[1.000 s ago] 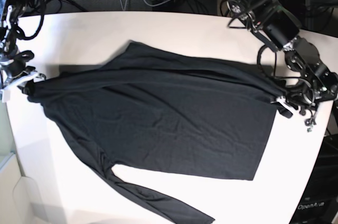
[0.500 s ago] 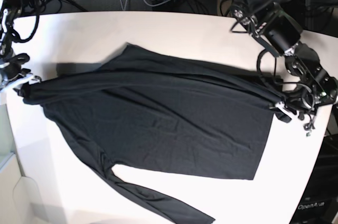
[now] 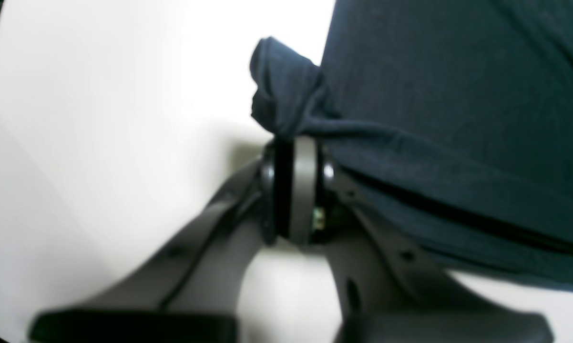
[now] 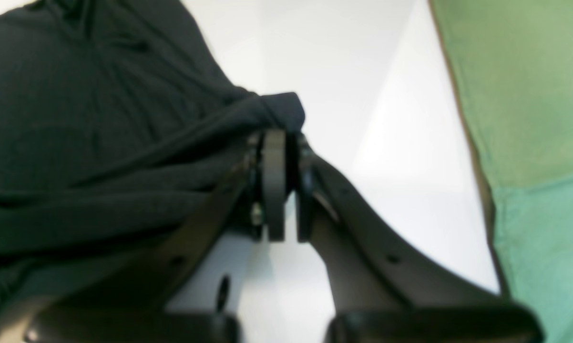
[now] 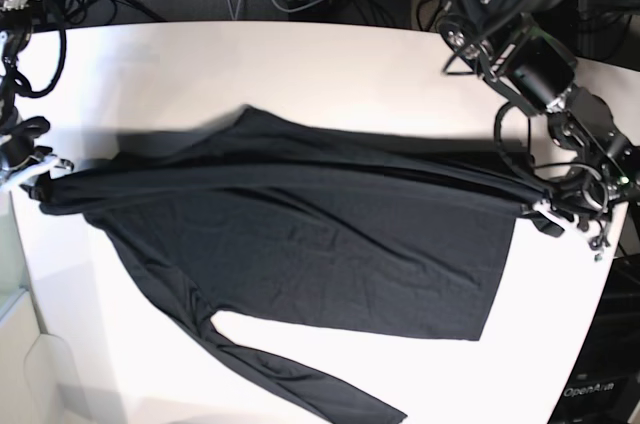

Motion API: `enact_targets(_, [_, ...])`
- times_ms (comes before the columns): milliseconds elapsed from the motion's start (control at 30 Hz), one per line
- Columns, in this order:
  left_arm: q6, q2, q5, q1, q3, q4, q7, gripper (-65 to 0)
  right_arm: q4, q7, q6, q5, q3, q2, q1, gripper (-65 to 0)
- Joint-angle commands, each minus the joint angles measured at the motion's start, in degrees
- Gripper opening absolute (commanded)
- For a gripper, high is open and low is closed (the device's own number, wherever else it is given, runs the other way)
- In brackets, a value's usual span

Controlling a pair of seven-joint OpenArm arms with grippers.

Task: Fold the T-shirt properly
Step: 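Pull both held corners toward the robot, dragging the shirt along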

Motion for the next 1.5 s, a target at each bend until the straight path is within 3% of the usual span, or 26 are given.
enact_targets(0, [-0.12, -0.55, -0.58, -1.74, 0.39, 0.03, -0.74, -63.3, 0.86, 1.12, -0.07, 0.33, 0.45, 1.22, 0.33, -64.3])
enact_targets(400, [-0.12, -1.07, -0.58, -3.33, 0.92, -5.16, -1.10, -63.3, -3.97, 0.86, -0.07, 0.33, 0.37, 1.31, 3.76, -64.3])
enact_targets(600, [-0.12, -1.95, -0.58, -4.29, 6.02, -5.16, -1.10, -63.3, -5.29, 0.86, -0.07, 0.33, 0.28, 1.40, 4.20, -64.3])
enact_targets(867, [-0.12, -1.95, -0.93, -5.00, 6.11, -6.91, -1.27, -63.3, -5.47, 0.86, -0.07, 0.33, 0.19, 1.40, 4.20, -64.3])
enact_targets(1100, [-0.12, -2.22, -0.85, -4.29, 6.02, -7.97, -4.52, -62.2, -5.47, 0.86, -0.07, 0.33, -2.54, 2.36, 4.20, -62.8])
enact_targets(1167, [-0.12, -2.22, -0.93, -4.03, 6.02, -7.97, -4.70, -60.6, -5.47, 0.86, -0.07, 0.33, -3.50, 2.54, 4.20, -57.0])
enact_targets(1233, [-0.12, -2.13, -0.93, -3.94, 6.02, -7.97, -4.70, -57.1, -5.47, 0.86, -0.07, 0.33, -3.68, 2.54, 4.20, -47.2])
enact_targets(1333, [-0.12, -2.13, -0.93, -3.85, 6.02, -7.97, -4.52, -43.7, -5.47, 0.77, -0.07, 0.33, -3.68, 2.54, 3.67, -33.1])
enact_targets(1400, [-0.12, -2.22, -0.93, -3.59, 6.02, -7.88, -4.61, -35.3, -5.55, 0.77, -0.07, 0.33, -3.68, 2.54, 3.58, -30.8])
enact_targets(1467, [-0.47, -2.04, -1.02, -2.53, 6.02, -7.18, -4.70, -31.8, -5.47, 0.77, -0.07, 0.33, -3.68, 2.54, 2.88, -30.9])
